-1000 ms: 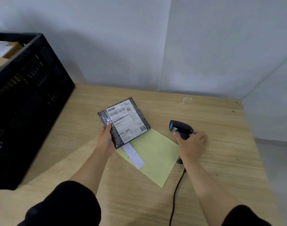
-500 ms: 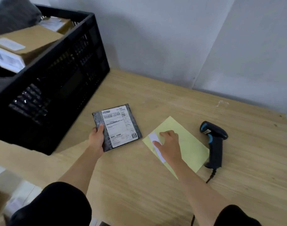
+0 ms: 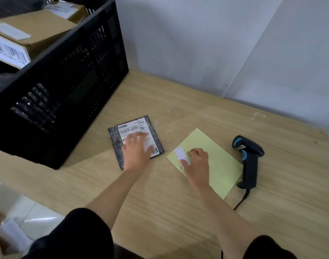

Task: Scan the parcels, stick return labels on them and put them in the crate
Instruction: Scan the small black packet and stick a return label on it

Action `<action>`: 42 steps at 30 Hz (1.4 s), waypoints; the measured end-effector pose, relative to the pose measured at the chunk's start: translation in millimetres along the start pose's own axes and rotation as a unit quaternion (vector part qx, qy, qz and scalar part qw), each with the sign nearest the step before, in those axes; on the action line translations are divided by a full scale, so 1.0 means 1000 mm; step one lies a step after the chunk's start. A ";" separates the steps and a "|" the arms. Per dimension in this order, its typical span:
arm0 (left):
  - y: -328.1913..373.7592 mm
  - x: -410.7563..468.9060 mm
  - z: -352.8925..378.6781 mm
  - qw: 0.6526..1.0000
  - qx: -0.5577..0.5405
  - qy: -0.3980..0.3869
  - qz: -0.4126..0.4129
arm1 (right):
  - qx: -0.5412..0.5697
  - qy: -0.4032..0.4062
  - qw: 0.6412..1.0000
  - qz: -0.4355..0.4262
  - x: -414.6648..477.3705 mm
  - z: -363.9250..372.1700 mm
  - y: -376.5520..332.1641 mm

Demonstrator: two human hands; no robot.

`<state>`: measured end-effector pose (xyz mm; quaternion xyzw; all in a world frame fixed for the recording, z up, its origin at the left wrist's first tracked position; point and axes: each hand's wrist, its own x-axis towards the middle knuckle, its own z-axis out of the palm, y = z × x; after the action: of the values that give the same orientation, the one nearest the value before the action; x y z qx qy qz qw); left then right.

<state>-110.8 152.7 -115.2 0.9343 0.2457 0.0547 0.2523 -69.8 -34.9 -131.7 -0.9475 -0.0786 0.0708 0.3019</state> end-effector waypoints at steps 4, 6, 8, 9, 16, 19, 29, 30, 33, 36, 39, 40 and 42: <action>0.029 -0.017 0.026 0.984 0.031 -0.112 0.133 | 0.007 -0.008 1.000 0.012 -0.001 0.000 -0.001; 0.036 -0.023 0.037 0.983 0.060 -0.133 0.114 | 0.016 -0.009 1.000 0.016 -0.001 -0.001 -0.002; 0.041 -0.026 0.043 0.984 0.078 -0.128 0.098 | 0.043 -0.010 0.999 0.027 -0.002 -0.002 -0.002; 0.043 -0.026 0.044 0.986 0.070 -0.122 0.092 | 0.060 -0.010 0.998 0.034 -0.002 -0.003 -0.001; 0.044 -0.024 0.038 0.991 -0.067 -0.102 0.055 | 0.181 -0.046 0.977 0.104 0.012 -0.021 -0.001; 0.040 -0.023 0.039 0.988 -0.009 -0.117 0.099 | 0.209 -0.054 0.969 0.118 0.018 -0.031 0.002; 0.066 0.007 0.000 0.897 -0.394 -0.133 -0.148 | 0.320 -0.106 0.939 0.067 0.032 -0.053 -0.016; 0.066 0.014 -0.008 0.883 -0.416 -0.152 -0.156 | 0.312 -0.110 0.942 0.049 0.033 -0.053 -0.022; 0.059 0.028 -0.026 0.867 -0.447 -0.163 -0.149 | 0.283 -0.124 0.951 0.009 0.036 -0.049 -0.043; 0.046 0.035 -0.036 0.842 -0.494 -0.131 -0.172 | 0.267 -0.147 0.952 -0.022 0.037 -0.041 -0.061; 0.029 0.039 -0.046 0.832 -0.511 -0.101 -0.191 | 0.279 -0.153 0.948 -0.020 0.037 -0.034 -0.075; 0.023 0.040 -0.051 0.829 -0.517 -0.085 -0.195 | 0.289 -0.151 0.945 -0.009 0.037 -0.033 -0.078; 0.008 0.043 -0.061 0.821 -0.529 -0.047 -0.209 | 0.291 -0.129 0.948 0.006 0.037 -0.029 -0.082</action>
<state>-83.9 194.4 -59.6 0.5851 0.3562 0.0780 0.7244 -37.2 22.2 -63.5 -0.8015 -0.0877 0.2141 0.5514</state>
